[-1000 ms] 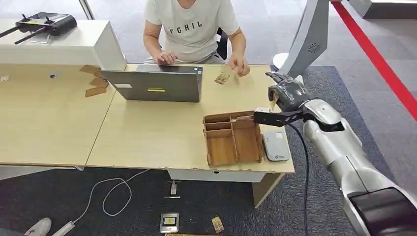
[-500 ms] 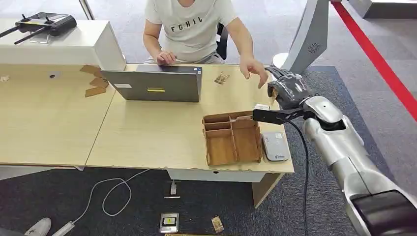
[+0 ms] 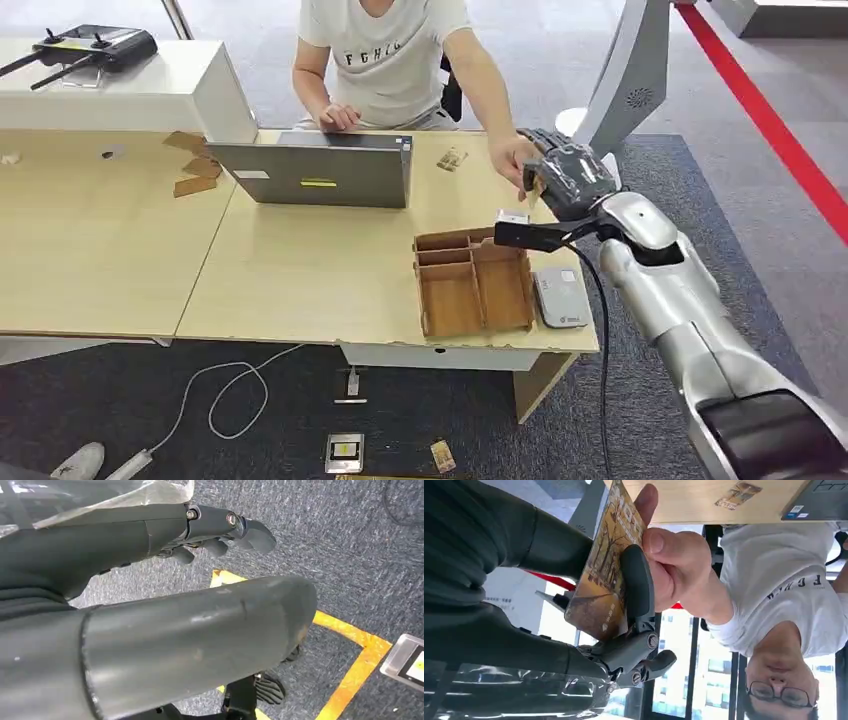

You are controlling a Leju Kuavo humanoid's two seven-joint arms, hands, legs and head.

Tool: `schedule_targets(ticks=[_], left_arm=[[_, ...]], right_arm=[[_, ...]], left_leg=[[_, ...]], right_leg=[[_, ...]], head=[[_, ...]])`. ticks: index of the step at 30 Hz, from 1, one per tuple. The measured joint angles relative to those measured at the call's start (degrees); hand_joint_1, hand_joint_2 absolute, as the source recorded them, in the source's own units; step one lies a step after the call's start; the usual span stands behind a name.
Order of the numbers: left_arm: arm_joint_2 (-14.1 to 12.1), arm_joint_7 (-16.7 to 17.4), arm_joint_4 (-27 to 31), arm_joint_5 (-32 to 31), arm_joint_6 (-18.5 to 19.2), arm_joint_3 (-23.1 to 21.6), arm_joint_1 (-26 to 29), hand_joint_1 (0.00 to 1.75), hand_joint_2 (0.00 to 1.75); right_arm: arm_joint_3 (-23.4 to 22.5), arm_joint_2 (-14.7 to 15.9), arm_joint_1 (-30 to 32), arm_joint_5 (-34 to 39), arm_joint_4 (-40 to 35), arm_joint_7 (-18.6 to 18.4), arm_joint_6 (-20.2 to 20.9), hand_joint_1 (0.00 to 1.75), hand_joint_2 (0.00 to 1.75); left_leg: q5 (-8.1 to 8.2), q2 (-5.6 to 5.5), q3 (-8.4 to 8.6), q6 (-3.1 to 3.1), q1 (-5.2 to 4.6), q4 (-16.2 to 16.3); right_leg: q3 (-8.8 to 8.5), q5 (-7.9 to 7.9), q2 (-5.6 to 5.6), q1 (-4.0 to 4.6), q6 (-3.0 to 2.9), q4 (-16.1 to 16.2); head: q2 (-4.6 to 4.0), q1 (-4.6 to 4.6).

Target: Pass the card to the sensor for recognition and then transmit it.

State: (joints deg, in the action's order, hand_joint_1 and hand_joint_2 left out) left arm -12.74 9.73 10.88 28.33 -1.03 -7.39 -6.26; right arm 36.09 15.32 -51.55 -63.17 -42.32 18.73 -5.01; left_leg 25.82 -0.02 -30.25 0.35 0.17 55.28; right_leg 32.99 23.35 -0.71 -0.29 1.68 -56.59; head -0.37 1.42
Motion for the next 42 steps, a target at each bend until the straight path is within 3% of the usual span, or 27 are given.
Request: schedule_targets(ticks=[4,7,8,9,22,26,30,42], left_arm=[[-0.09,-0.13,-0.02,0.04,0.41,-0.52,0.0,0.0,0.0],[-0.09,-0.35,-0.02,-0.07,0.44,-0.79,-0.02,0.0,0.0],[-0.09,-0.39,-0.02,-0.15,0.44,-0.83,-0.02,0.0,0.0],[-0.09,-0.39,-0.04,-0.26,0.46,-0.85,-0.01,0.0,0.0],[-0.2,-0.79,-0.11,0.18,-0.24,-1.88,0.01,0.0,0.0],[-0.22,-0.55,-0.15,0.92,-0.79,-1.88,0.05,0.0,0.0],[-0.22,-0.2,-0.17,1.75,-1.03,-1.88,0.05,0.0,0.0],[-0.35,0.48,-0.26,3.28,-0.98,-1.88,0.14,0.0,0.0]], right_arm=[[-0.2,-0.33,0.18,-0.68,-0.17,0.0,-0.3,1.75,1.75],[-0.44,-0.57,0.46,-1.67,0.12,0.43,-2.79,1.75,1.75],[-0.5,-0.61,0.55,-1.86,0.48,0.74,-3.81,0.0,1.75],[-0.52,-0.63,0.62,-2.06,0.79,0.96,-4.53,0.0,0.0],[-1.66,-0.44,2.28,-2.97,4.55,3.74,-9.46,0.0,0.0],[-2.69,0.07,2.21,-1.62,4.57,5.62,-6.1,0.0,0.0],[-3.28,0.65,2.16,-0.61,3.15,4.96,-1.8,0.0,0.0],[-3.28,5.79,3.95,2.51,-11.99,0.86,20.08,0.0,0.0]], left_leg=[[0.0,0.0,0.0,0.0,0.0,0.0],[0.01,0.0,-0.01,-0.01,0.0,0.0],[0.01,0.0,-0.02,-0.01,0.0,0.0],[0.01,0.0,-0.02,0.0,0.0,0.0],[0.0,0.0,0.0,-0.01,0.0,0.0],[0.0,0.0,-0.01,-0.01,0.0,0.0],[0.0,0.0,-0.01,-0.01,0.0,0.0],[-0.01,0.0,0.01,-0.02,0.0,0.01]], right_leg=[[0.01,0.0,0.0,0.0,0.0,0.0],[0.03,0.01,0.0,0.0,0.0,0.01],[0.03,0.01,0.0,0.0,0.0,0.01],[0.04,0.01,0.0,0.0,0.0,0.01],[0.04,-0.02,0.02,0.0,-0.02,0.01],[0.03,-0.02,0.02,0.0,-0.02,0.01],[0.03,-0.02,0.02,-0.01,-0.02,0.01],[0.03,-0.01,0.01,0.0,-0.02,0.01]], head=[[0.0,0.0],[0.0,-0.02],[0.0,0.0],[0.0,-0.02],[0.0,-0.02],[0.0,0.0],[0.0,0.0],[0.0,-0.02]])
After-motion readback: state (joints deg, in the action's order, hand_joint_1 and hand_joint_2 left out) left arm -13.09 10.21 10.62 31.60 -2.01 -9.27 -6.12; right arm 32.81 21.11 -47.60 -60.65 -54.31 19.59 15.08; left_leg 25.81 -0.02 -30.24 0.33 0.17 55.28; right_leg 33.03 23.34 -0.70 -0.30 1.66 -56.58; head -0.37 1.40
